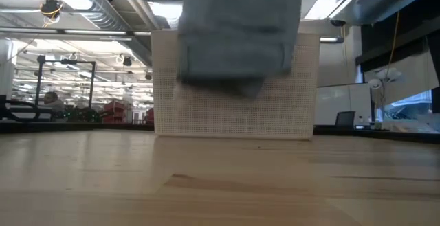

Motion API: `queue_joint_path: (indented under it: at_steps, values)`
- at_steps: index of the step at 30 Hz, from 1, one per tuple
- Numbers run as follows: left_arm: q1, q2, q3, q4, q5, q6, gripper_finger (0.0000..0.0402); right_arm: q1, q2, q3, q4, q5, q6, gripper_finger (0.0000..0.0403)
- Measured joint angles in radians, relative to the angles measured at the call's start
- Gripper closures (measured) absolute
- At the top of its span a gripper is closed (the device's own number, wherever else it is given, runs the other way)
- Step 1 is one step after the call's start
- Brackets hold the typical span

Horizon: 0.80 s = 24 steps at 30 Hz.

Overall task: Sort clothes
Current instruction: Put the blue pants into the white laundry bin

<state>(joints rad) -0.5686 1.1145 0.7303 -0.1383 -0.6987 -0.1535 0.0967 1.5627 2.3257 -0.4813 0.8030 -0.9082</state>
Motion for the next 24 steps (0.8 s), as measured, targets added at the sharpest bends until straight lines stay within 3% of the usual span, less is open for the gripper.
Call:
queue_joint_path:
  at_steps: [8, 14, 18, 24]
  values:
    - [0.0, 0.0, 0.0, 0.0, 0.0, 0.005, 0.0215, -0.051, 0.0, 0.029, 0.373, -0.035, -0.331, 0.0343]
    - [0.006, 0.0, 0.0, 0.024, -0.001, 0.046, 0.0215, -0.13, -0.002, 0.031, 0.617, -0.091, -0.463, 0.0343]
    - [0.008, 0.0, 0.0, 0.023, -0.001, 0.04, 0.0215, -0.204, -0.002, 0.032, 0.657, -0.177, -0.462, 0.0343]
    - [0.008, 0.0, 0.0, 0.023, -0.001, 0.031, 0.0215, -0.301, 0.023, 0.03, 0.5, -0.197, -0.406, 0.0343]
